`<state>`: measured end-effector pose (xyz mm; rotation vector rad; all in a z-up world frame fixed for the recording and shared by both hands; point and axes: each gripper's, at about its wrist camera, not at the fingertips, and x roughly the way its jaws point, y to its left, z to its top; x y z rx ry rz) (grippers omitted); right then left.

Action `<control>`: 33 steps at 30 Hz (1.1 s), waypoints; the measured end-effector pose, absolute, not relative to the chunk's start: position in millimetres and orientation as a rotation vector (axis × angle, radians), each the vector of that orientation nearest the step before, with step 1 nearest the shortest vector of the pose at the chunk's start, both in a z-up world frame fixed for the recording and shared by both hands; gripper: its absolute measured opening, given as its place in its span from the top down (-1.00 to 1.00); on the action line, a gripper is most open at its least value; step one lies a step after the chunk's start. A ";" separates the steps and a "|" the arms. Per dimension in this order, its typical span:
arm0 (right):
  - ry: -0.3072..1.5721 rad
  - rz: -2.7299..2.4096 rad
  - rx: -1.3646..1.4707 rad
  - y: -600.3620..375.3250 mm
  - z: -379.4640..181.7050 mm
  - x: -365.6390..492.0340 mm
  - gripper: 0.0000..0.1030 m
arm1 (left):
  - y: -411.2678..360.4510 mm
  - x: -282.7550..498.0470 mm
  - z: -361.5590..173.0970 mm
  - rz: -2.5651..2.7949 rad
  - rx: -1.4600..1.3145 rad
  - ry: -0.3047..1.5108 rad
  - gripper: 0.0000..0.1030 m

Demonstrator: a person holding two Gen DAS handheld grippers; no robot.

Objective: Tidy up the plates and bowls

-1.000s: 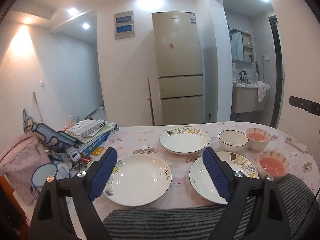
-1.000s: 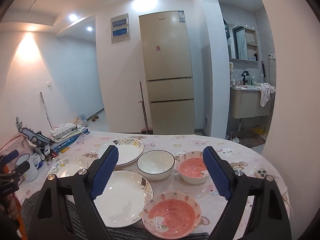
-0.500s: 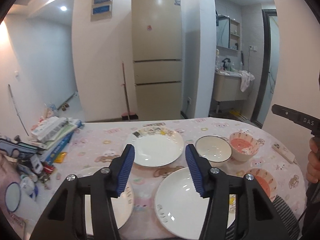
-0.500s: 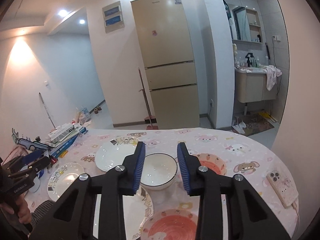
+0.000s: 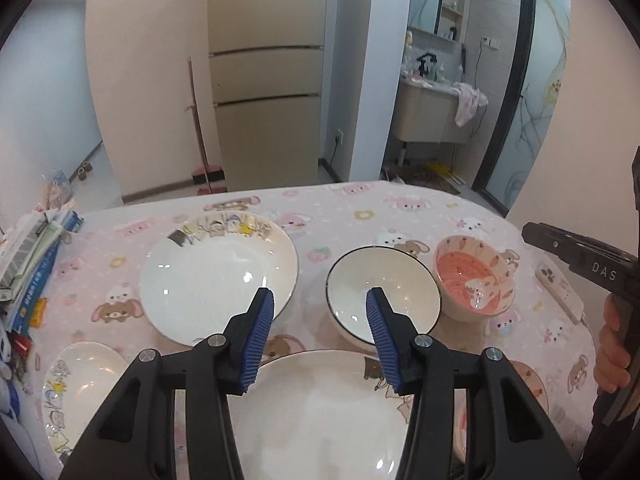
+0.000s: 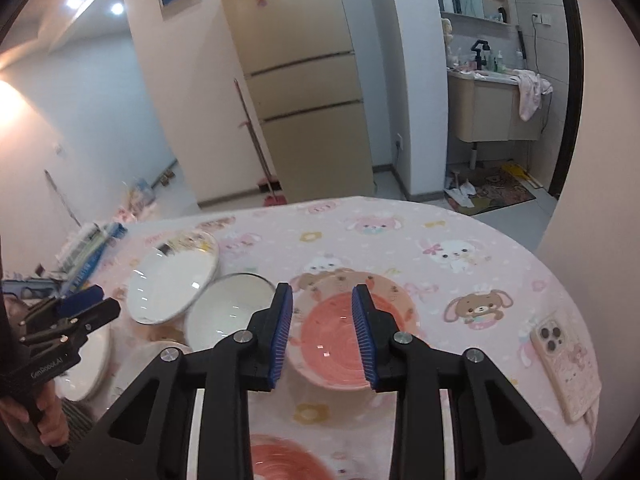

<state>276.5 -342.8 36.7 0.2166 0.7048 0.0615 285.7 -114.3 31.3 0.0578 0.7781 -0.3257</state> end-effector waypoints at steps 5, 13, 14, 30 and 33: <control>0.749 -0.034 0.262 -370.5 15.6 287.3 -0.27 | -151.5 306.8 25.8 -0.427 0.060 0.804 -0.04; 0.866 -0.040 0.399 -398.7 -17.0 300.8 -0.25 | -229.7 350.2 13.6 -0.518 0.145 0.845 -0.67; 0.889 -0.027 0.411 -399.2 -22.9 304.2 -0.21 | -236.3 357.5 8.9 -0.526 0.140 0.866 -0.67; 1.043 0.012 0.542 -413.9 -70.2 324.5 0.58 | -294.3 413.4 -57.6 -0.607 0.156 1.123 0.36; 1.035 0.027 0.536 -409.8 -69.1 323.7 0.68 | -300.6 412.5 -63.0 -0.624 0.171 1.139 0.49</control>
